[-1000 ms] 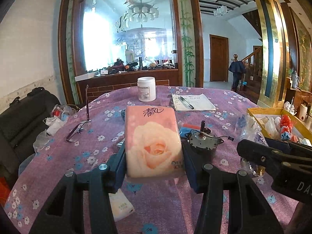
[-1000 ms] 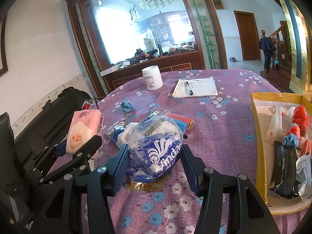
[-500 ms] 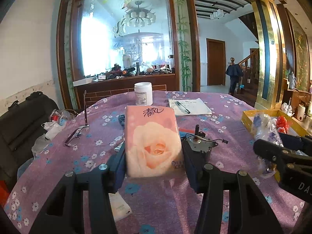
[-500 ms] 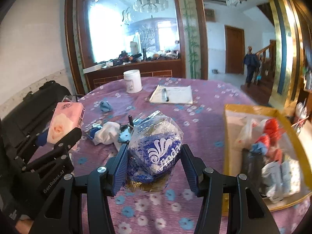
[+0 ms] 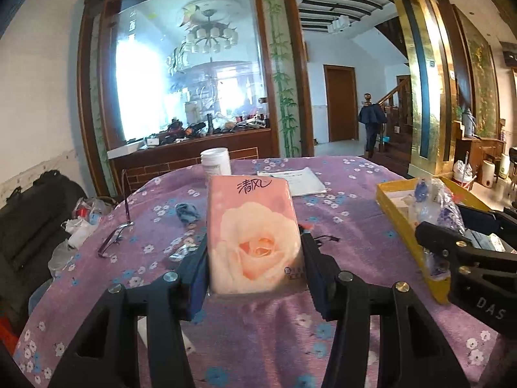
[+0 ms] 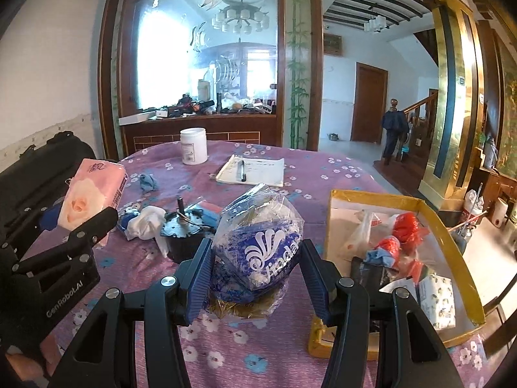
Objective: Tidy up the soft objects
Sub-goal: 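Lift and carry the blue bag and pink tissue pack toward the yellow box, then lower both items into the box and open both tools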
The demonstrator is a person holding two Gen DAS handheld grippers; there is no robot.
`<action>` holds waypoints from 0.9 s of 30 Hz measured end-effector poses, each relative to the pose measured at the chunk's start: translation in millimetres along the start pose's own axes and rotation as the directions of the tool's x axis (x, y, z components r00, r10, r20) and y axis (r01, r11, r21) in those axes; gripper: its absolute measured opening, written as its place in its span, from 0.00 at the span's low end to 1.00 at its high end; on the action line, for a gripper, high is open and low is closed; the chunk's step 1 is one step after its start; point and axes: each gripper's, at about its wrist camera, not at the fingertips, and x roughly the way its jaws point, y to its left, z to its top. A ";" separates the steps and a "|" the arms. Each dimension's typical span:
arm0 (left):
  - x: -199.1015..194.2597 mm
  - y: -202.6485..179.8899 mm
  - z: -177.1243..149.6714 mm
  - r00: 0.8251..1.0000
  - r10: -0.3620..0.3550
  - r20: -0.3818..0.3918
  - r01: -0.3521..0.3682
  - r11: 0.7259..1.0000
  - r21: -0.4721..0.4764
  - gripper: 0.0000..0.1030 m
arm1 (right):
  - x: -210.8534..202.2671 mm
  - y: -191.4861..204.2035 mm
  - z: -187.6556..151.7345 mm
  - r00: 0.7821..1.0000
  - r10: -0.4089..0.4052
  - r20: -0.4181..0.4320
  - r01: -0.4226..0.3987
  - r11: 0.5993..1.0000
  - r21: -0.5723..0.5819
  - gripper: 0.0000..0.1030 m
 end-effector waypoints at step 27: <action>3.0 -123.2 23.1 0.983 -0.181 -0.043 0.184 0.976 0.116 0.50 | -16.5 -110.3 -22.6 0.994 -0.107 -0.009 0.107 0.976 0.192 0.57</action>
